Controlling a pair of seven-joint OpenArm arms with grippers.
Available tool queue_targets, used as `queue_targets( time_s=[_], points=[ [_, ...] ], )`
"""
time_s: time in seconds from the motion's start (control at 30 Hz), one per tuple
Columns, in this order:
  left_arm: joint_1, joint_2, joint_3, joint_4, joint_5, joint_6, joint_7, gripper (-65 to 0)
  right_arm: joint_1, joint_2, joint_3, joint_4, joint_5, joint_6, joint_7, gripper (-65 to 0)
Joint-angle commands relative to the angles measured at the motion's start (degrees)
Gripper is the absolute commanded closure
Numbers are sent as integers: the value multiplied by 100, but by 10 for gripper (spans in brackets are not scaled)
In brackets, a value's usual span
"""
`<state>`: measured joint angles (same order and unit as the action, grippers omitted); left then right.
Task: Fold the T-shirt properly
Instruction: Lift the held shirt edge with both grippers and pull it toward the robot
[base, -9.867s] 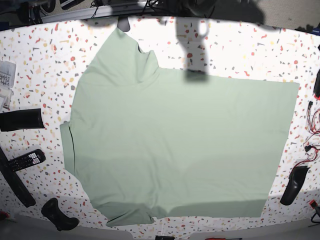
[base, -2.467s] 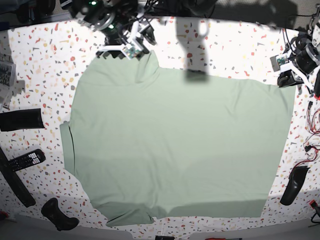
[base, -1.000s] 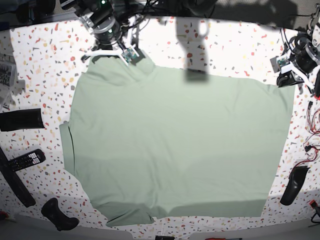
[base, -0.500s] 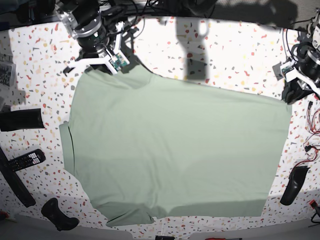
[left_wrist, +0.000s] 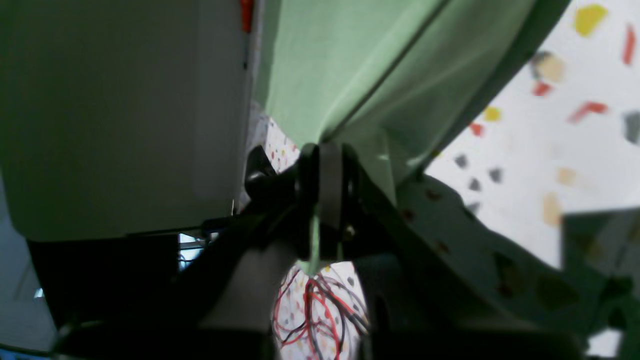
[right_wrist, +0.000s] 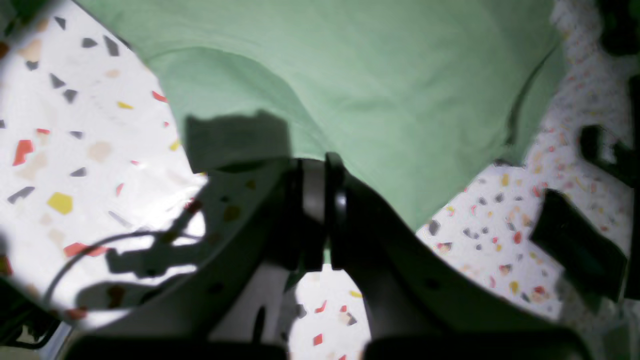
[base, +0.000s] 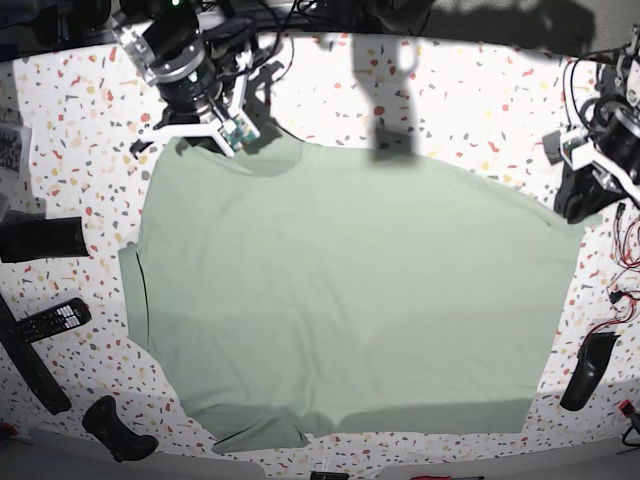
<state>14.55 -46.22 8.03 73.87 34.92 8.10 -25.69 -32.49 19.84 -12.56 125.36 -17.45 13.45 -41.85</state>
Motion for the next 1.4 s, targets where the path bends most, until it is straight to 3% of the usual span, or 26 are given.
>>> queue_targets(
  time_s=[0.0,0.17,0.3,0.5,0.63,0.9,1.03,1.23,1.37],
  points=[
    [-114,-92,-46,52,-50,-20,-103,0,4,13,15,42,4,-37,87,0],
    [-490,98,-44,48,-87,-841,-101,0,308,13,15,-332,-33,-39,107,0],
    [-765,382,-42,42,-1051,-1268,-92,0,741,13,15,-1036,-9,-42,105,0],
    [-1357,874,-42,-258,-1274,-1322,363,0,1425,17,15,-1613,20,-44,96,0],
    [-1816,1047,-42,-702,-1521,-1668,599,0,1803,17,15,-1622,337,-42,61,0],
    [-2365,1064,-42,-1069,-1565,-1672,595,0,2243,17,15,-1626,337,-42,68,0],
    [-2500,1064,-37,-1069,-2024,-1696,634,0,2446,17,15,-1626,463,-39,72,0],
    [-2535,1067,-37,-1069,-2065,-1720,662,0,2629,20,15,-1626,463,-39,114,0],
    [-2538,1067,-37,-1069,-2065,-2024,656,0,2767,17,15,-1628,466,-39,260,0]
  ],
)
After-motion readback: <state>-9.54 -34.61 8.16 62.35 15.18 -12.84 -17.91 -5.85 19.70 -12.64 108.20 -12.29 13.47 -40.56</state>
